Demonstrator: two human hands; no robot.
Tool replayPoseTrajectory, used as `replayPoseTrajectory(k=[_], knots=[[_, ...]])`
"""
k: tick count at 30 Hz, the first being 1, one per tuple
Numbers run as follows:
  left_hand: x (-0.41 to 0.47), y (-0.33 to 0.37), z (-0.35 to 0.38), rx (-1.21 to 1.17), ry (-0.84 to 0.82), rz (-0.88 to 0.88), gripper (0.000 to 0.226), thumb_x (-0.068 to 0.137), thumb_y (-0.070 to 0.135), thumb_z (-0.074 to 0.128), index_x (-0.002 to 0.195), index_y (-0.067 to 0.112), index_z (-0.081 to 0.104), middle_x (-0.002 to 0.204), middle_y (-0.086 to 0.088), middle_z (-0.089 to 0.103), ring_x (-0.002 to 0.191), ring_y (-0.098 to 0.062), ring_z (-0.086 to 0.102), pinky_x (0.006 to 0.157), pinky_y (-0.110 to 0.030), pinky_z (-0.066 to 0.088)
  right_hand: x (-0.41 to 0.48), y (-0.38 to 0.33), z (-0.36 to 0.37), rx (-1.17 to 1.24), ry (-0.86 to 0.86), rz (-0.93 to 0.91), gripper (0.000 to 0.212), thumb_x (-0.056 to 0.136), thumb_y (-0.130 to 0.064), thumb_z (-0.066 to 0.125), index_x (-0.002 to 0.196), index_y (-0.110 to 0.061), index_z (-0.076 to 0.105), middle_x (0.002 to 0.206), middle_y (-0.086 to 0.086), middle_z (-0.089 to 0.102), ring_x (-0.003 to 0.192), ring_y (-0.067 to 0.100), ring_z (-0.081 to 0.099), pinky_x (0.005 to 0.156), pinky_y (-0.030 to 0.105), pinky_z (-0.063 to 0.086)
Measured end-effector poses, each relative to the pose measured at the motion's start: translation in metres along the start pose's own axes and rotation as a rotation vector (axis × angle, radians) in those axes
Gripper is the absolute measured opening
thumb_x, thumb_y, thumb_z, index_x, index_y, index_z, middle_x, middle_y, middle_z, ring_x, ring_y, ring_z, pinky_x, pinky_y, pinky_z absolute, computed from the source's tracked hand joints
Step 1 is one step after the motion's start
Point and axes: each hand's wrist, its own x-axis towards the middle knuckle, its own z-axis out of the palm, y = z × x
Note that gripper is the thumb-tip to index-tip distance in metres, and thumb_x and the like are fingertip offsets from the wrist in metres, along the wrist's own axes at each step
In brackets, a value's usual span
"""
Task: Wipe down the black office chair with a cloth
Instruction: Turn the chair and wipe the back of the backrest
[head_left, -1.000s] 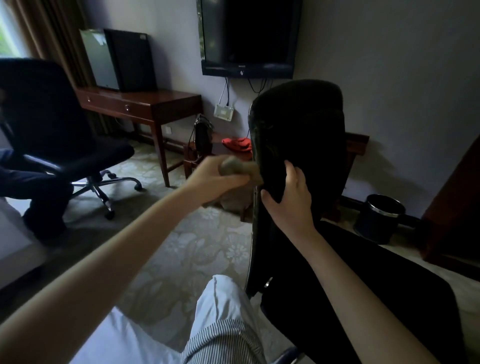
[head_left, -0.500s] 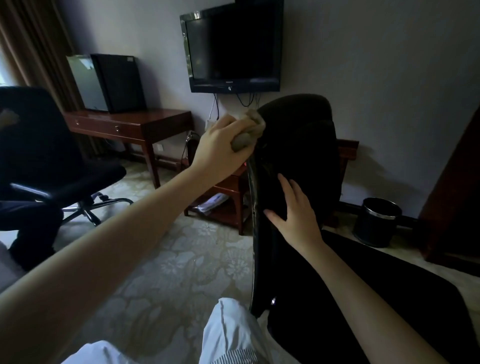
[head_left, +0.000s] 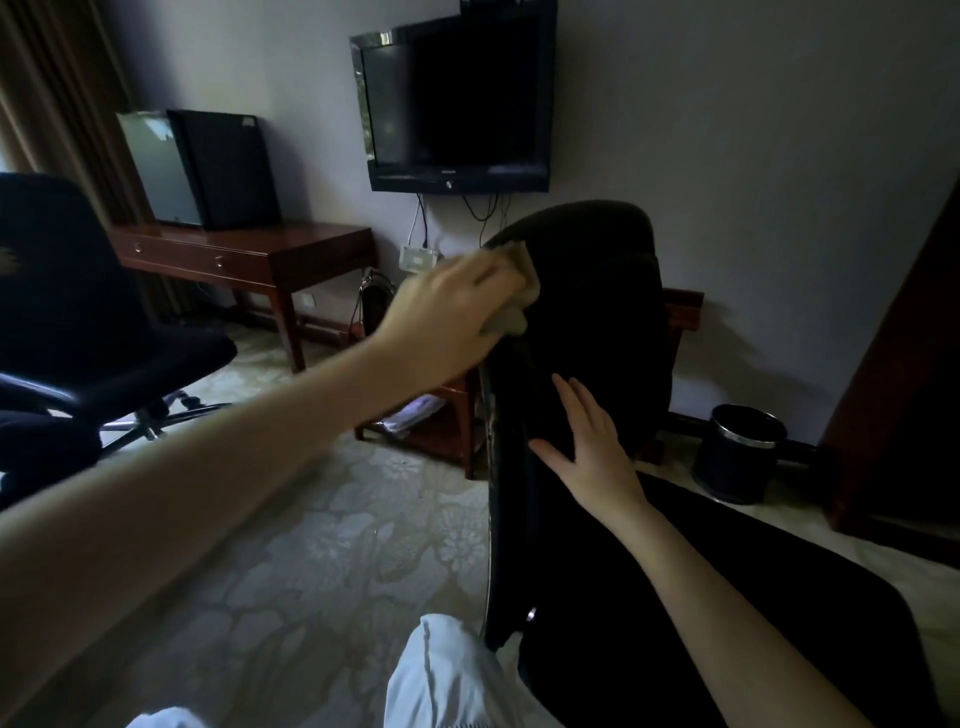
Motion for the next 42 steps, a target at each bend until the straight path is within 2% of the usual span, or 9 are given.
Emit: replayPoseTrajectory(k=[4, 10, 16, 19, 22, 25, 29, 36, 42], knots=[[0.060, -0.016, -0.006, 0.076, -0.407, -0.010, 0.036, 0.085, 0.034, 0.057, 0.119, 0.022, 0.056, 0.122, -0.003, 0.047, 0.113, -0.022, 0.043, 0.076, -0.034, 0.042, 0.000, 0.000, -0.002, -0.021, -0.006, -0.004, 0.075, 0.089, -0.046, 0.055, 0.149, -0.031, 0.013, 0.156, -0.003, 0.012, 0.141, 0.020, 0.017, 0.109, 0.037, 0.028], [0.070, -0.003, 0.008, 0.265, -0.653, 0.068, 0.031, 0.086, 0.033, 0.052, 0.111, 0.015, 0.059, 0.108, -0.005, 0.052, 0.104, -0.024, 0.049, 0.082, -0.039, 0.046, -0.001, 0.000, 0.000, -0.042, -0.007, -0.021, 0.071, 0.093, -0.043, 0.050, 0.150, -0.030, 0.011, 0.157, -0.002, 0.011, 0.142, 0.019, 0.015, 0.108, 0.033, 0.029], [0.037, 0.013, 0.014, 0.381, -0.557, 0.114, 0.027, 0.086, 0.024, 0.053, 0.110, 0.013, 0.058, 0.112, -0.007, 0.056, 0.101, -0.025, 0.052, 0.082, -0.034, 0.040, -0.003, 0.000, 0.002, -0.066, -0.006, -0.029, 0.068, 0.095, -0.040, 0.048, 0.150, -0.029, 0.009, 0.157, -0.001, 0.009, 0.142, 0.021, 0.014, 0.105, 0.034, 0.032], [0.000, 0.016, 0.020, 0.326, -0.364, 0.160, 0.029, 0.066, 0.021, 0.067, 0.093, 0.011, 0.066, 0.091, -0.007, 0.062, 0.079, -0.025, 0.059, 0.065, -0.032, 0.048, -0.002, -0.001, 0.001, -0.084, -0.021, -0.023, 0.068, 0.095, -0.041, 0.046, 0.150, -0.029, 0.007, 0.158, -0.003, 0.007, 0.143, 0.019, 0.011, 0.104, 0.032, 0.034], [-0.043, 0.018, 0.033, 0.149, -0.183, 0.164, 0.026, 0.071, 0.016, 0.055, 0.096, 0.008, 0.062, 0.085, -0.009, 0.063, 0.068, -0.025, 0.059, 0.059, -0.031, 0.052, -0.003, -0.001, 0.001, -0.073, -0.028, -0.026, 0.068, 0.096, -0.040, 0.046, 0.150, -0.030, 0.005, 0.158, -0.005, 0.005, 0.143, 0.018, 0.011, 0.103, 0.027, 0.031], [-0.085, 0.029, 0.053, 0.187, -0.257, 0.316, 0.033, 0.077, 0.008, 0.046, 0.107, 0.007, 0.058, 0.092, -0.008, 0.064, 0.070, -0.021, 0.059, 0.061, -0.032, 0.052, -0.003, 0.001, 0.001, -0.013, -0.034, -0.042, 0.069, 0.096, -0.040, 0.045, 0.149, -0.032, 0.003, 0.158, -0.005, 0.004, 0.144, 0.017, 0.011, 0.103, 0.023, 0.023], [-0.102, 0.030, 0.063, 0.220, -0.370, 0.469, 0.034, 0.086, 0.021, 0.040, 0.108, 0.015, 0.065, 0.100, -0.003, 0.066, 0.078, -0.016, 0.062, 0.067, -0.028, 0.052, 0.000, 0.002, 0.000, -0.048, -0.055, -0.029, 0.072, 0.095, -0.038, 0.048, 0.150, -0.031, 0.002, 0.159, -0.002, 0.005, 0.144, 0.019, 0.014, 0.108, 0.032, 0.027], [-0.046, -0.008, 0.038, 0.097, 0.074, 0.120, 0.036, 0.074, 0.016, 0.067, 0.108, 0.005, 0.063, 0.098, -0.011, 0.064, 0.079, -0.025, 0.058, 0.067, -0.035, 0.051, 0.000, 0.001, 0.003, -0.029, -0.027, -0.030, 0.074, 0.093, -0.033, 0.054, 0.150, -0.030, 0.007, 0.158, -0.002, 0.009, 0.143, 0.019, 0.019, 0.109, 0.027, 0.025], [-0.082, 0.018, 0.070, -0.077, 0.053, 0.058, 0.039, 0.075, 0.013, 0.061, 0.113, 0.007, 0.055, 0.107, -0.007, 0.051, 0.086, -0.023, 0.056, 0.074, -0.034, 0.048, 0.000, 0.005, 0.004, 0.022, -0.052, -0.045, 0.075, 0.093, -0.032, 0.053, 0.150, -0.031, 0.004, 0.158, -0.001, 0.008, 0.144, 0.018, 0.014, 0.112, 0.033, 0.022]])
